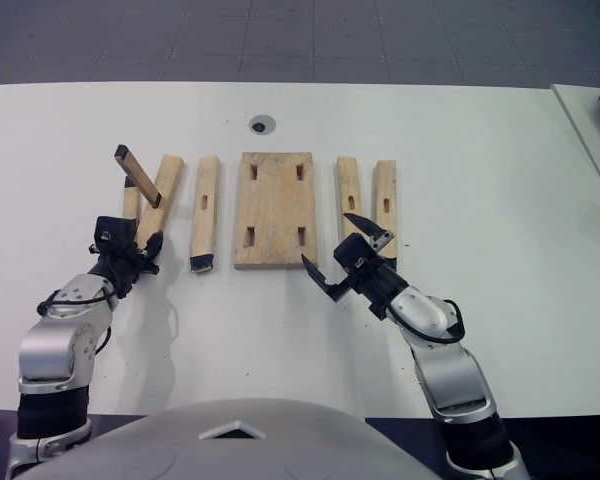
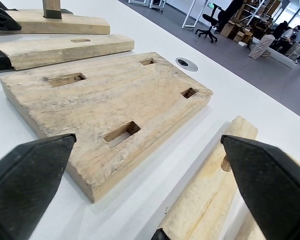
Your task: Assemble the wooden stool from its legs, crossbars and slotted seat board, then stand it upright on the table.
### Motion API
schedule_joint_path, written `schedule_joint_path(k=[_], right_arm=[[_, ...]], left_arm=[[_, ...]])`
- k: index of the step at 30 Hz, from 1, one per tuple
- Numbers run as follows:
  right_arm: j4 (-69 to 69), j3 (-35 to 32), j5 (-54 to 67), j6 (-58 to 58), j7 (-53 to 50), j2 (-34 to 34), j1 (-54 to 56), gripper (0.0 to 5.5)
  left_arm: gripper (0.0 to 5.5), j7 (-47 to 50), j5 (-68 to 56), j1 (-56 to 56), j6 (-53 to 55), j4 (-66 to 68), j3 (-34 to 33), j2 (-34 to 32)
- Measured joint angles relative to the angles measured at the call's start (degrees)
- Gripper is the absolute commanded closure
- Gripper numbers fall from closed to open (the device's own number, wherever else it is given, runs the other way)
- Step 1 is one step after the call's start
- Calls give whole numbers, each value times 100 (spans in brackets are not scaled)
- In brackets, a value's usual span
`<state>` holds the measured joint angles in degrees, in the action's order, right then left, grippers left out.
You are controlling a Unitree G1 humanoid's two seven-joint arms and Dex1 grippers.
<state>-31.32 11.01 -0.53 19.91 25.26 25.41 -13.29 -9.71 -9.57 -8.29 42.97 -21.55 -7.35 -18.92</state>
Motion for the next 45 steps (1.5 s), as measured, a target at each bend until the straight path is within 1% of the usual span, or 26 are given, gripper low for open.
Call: schedule_joint_path(k=[3, 6, 12, 14, 18, 21, 23, 26, 28, 31, 37, 38, 39, 42, 45], right_arm=[[1, 0, -1, -1, -7, -2, 2, 10], [30, -2, -1, -2, -9, 0, 35, 10], [41, -33, 9, -2, -12, -2, 85, 10], [35, -191, 287, 136, -4, -127, 152, 10], [-58, -933, 1821, 1025, 121, -507, 530, 10], [-34, -1533, 3310, 1827, 282, -538, 984, 10], [155, -1951, 4408, 2431, 468, -429, 1384, 10], [737, -2487, 5815, 3303, 788, -45, 2185, 10], [1192, -2647, 6521, 3793, 903, 140, 2639, 10], [1580, -2586, 7136, 4248, 916, 147, 3140, 10], [1636, -2288, 7913, 4524, 840, -65, 3490, 10], [1619, -2244, 7971, 4525, 796, -105, 3555, 30], [1615, -2193, 8013, 4524, 726, -149, 3629, 35], [1622, -2141, 8216, 4484, 533, -301, 3800, 90], [1618, -2057, 8323, 4475, 443, -322, 3822, 133]], left_arm=[[347, 86, -183, 178, -1, 50, -244, 222], [347, 55, -391, 374, -394, 66, -452, 407], [347, -115, -626, 615, -926, 37, -570, 485], [347, -282, -887, 744, -943, 5, -599, 497], [347, -768, -1808, 1152, -726, -76, -804, 455], [347, -1156, -2582, 1310, -362, -57, -942, 402], [347, -1470, -3338, 1468, 109, 19, -1060, 270], [347, -2109, -4745, 1875, 1019, 71, -1191, -193], [347, -2425, -5636, 2118, 1552, 61, -1209, -488], [347, -2609, -6466, 2286, 1986, 12, -1092, -714], [347, -2511, -6924, 2308, 2105, -49, -767, -811], [347, -2485, -6951, 2316, 2104, -68, -742, -835], [347, -2467, -6982, 2330, 2103, -78, -707, -867], [347, -2457, -7102, 2334, 2091, -125, -622, -902], [347, -2446, -7125, 2334, 2076, -131, -555, -926]])
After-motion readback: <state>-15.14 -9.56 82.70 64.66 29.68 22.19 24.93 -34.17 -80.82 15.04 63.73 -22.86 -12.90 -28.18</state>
